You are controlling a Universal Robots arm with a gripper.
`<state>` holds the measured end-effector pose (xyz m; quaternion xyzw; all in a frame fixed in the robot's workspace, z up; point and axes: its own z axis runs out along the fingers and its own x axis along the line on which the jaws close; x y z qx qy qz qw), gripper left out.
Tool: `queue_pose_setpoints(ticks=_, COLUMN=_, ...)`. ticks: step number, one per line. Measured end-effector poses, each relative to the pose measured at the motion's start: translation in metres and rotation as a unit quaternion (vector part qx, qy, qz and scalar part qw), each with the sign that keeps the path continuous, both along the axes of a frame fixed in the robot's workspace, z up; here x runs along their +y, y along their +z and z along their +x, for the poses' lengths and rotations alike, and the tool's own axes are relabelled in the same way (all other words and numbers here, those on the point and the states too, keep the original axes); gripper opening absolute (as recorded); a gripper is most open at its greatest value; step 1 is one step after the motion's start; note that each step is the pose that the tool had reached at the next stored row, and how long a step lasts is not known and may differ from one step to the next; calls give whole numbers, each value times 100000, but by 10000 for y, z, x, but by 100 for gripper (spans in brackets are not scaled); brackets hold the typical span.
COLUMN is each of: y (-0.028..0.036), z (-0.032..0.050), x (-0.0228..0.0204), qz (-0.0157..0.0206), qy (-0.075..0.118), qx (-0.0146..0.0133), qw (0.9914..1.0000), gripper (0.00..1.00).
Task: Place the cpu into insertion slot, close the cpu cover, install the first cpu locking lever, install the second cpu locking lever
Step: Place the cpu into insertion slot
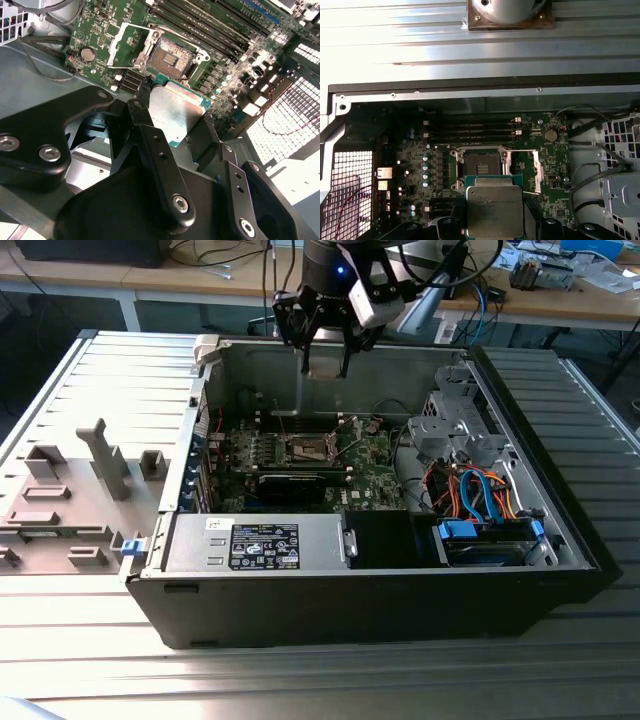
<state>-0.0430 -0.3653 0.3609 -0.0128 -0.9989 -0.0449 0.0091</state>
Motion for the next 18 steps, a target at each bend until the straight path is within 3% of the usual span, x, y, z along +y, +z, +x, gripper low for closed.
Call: queue_pose_setpoints(ticks=18, y=-79, z=0, x=-74, qz=-3, qy=2, qx=1, qw=100000, gripper=54)
